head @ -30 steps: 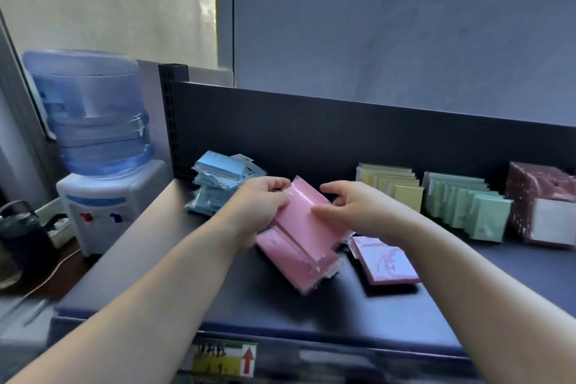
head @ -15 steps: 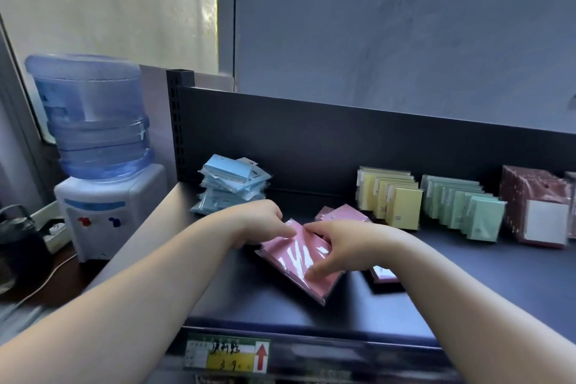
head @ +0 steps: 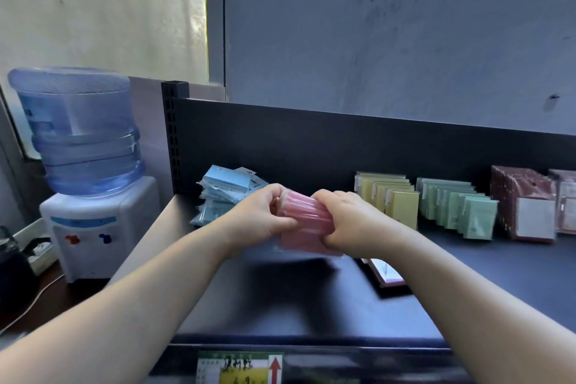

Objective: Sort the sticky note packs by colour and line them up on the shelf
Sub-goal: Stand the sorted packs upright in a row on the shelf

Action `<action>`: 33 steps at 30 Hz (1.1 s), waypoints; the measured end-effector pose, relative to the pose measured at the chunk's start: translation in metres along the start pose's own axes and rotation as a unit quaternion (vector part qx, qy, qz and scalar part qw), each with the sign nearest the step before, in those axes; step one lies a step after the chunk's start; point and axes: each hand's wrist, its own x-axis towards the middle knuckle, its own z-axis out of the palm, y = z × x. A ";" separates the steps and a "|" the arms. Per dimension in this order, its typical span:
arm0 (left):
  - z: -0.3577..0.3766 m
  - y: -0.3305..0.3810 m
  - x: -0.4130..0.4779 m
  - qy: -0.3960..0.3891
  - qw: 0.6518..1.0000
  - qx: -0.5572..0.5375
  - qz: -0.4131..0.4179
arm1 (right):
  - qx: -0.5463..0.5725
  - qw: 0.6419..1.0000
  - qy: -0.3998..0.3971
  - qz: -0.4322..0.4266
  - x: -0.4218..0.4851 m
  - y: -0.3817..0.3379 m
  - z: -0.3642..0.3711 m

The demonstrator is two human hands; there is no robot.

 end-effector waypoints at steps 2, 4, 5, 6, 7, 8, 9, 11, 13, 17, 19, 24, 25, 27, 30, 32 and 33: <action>-0.001 -0.008 0.000 0.016 0.997 0.077 -0.023 | -0.037 0.999 -0.022 -0.001 0.004 0.002 0.001; 0.001 -0.016 0.002 0.029 0.993 0.095 -0.064 | -0.037 0.998 -0.045 -0.004 0.009 0.003 0.004; 0.003 -0.019 0.002 0.033 0.994 0.072 -0.079 | -0.036 0.998 -0.045 -0.009 0.011 0.003 0.005; 0.005 -0.022 0.003 0.042 0.994 0.038 -0.089 | -0.040 0.998 -0.038 -0.013 0.013 0.005 0.005; 0.006 -0.024 0.005 0.053 0.994 0.001 -0.096 | -0.047 0.998 -0.028 -0.015 0.016 0.006 0.006; 0.008 -0.025 0.006 0.063 0.992 -0.033 -0.102 | -0.050 0.998 -0.018 -0.016 0.018 0.008 0.006; 0.009 -0.025 0.008 0.069 0.990 -0.058 -0.107 | -0.045 0.999 -0.010 -0.015 0.021 0.010 0.007; 0.012 -0.026 0.010 0.064 0.990 -0.065 -0.111 | -0.038 0.999 -0.013 -0.018 0.026 0.010 0.011; 0.018 -0.026 0.011 0.050 0.993 -0.010 -0.111 | -0.055 0.998 -0.026 -0.031 0.031 0.009 0.016; 0.021 -0.026 0.012 0.090 0.988 0.060 -0.108 | -0.025 0.995 -0.085 -0.049 0.037 0.011 0.004; 0.022 -0.022 0.013 0.112 0.989 0.049 -0.085 | 0.024 0.995 -0.082 -0.053 0.040 0.015 -0.009; 0.025 0.001 0.038 0.191 0.981 0.024 -0.023 | 0.094 0.994 -0.011 -0.059 0.062 0.032 -0.039; 0.027 0.005 0.047 0.199 0.979 0.026 -0.022 | 0.089 0.994 -0.006 -0.061 0.068 0.036 -0.042; 0.030 0.007 0.064 0.209 0.977 0.030 -0.026 | 0.079 0.995 -0.007 -0.058 0.078 0.045 -0.045; 0.036 0.003 0.085 0.223 0.974 0.040 -0.025 | 0.075 0.996 -0.008 -0.049 0.096 0.058 -0.045; 0.038 0.000 0.098 0.228 0.972 0.034 -0.044 | 0.068 0.996 -0.010 -0.050 0.108 0.065 -0.041; 0.040 -0.004 0.103 0.228 0.971 0.030 -0.062 | 0.057 0.997 -0.014 -0.052 0.113 0.068 -0.038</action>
